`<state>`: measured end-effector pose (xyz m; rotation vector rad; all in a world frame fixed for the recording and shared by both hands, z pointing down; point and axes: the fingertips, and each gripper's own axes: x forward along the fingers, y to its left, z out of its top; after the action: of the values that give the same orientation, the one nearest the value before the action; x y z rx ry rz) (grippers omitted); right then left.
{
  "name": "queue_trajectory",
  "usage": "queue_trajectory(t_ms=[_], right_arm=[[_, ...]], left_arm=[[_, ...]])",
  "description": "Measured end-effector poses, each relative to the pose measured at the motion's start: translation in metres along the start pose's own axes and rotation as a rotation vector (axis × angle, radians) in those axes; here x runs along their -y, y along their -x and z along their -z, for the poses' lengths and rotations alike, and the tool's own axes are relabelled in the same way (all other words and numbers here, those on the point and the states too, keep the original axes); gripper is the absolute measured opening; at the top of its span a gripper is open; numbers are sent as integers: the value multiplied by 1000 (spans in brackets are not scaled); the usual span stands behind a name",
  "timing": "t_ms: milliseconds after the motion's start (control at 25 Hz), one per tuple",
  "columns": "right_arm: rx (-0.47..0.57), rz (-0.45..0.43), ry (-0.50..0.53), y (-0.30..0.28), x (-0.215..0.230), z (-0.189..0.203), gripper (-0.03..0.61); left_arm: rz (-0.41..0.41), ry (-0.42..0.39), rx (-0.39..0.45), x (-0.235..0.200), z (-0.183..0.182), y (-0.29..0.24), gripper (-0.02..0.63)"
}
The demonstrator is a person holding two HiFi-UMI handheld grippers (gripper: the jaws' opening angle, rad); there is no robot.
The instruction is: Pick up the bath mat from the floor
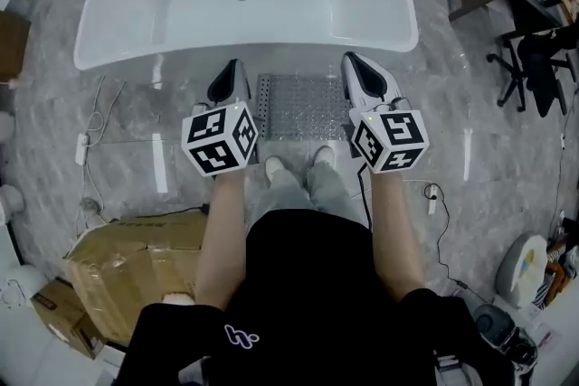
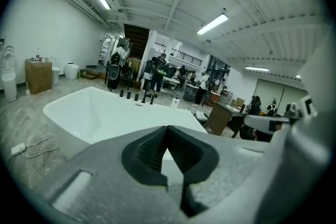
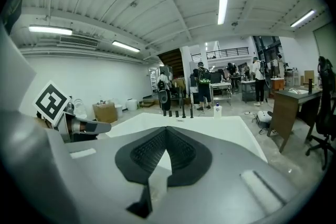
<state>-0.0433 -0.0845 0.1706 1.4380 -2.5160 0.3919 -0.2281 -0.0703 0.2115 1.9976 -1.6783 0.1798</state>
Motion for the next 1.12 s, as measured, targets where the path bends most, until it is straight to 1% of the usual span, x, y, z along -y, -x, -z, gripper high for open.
queue_trajectory(t_ms=[240,480,600,760,960,1120], right_arm=[[-70,46,-58,9,50,40,6],[-137,39,-98,14,100,86,6],[-189,28,-123,14,115,119,7],[-246,33,-149,5,134,168,7],[-318,51,-200,-12,145,242,6],[-355,72,-247,-30,155,303,8]], left_arm=[[-24,18,-100,11,46,-26,0],[-71,23,-192,24,101,-57,0],[-83,31,-248,26,135,-68,0],[-87,21,-321,24,181,-95,0],[-102,19,-422,5,247,-118,0],[-121,-2,-500,-16,303,-138,0]])
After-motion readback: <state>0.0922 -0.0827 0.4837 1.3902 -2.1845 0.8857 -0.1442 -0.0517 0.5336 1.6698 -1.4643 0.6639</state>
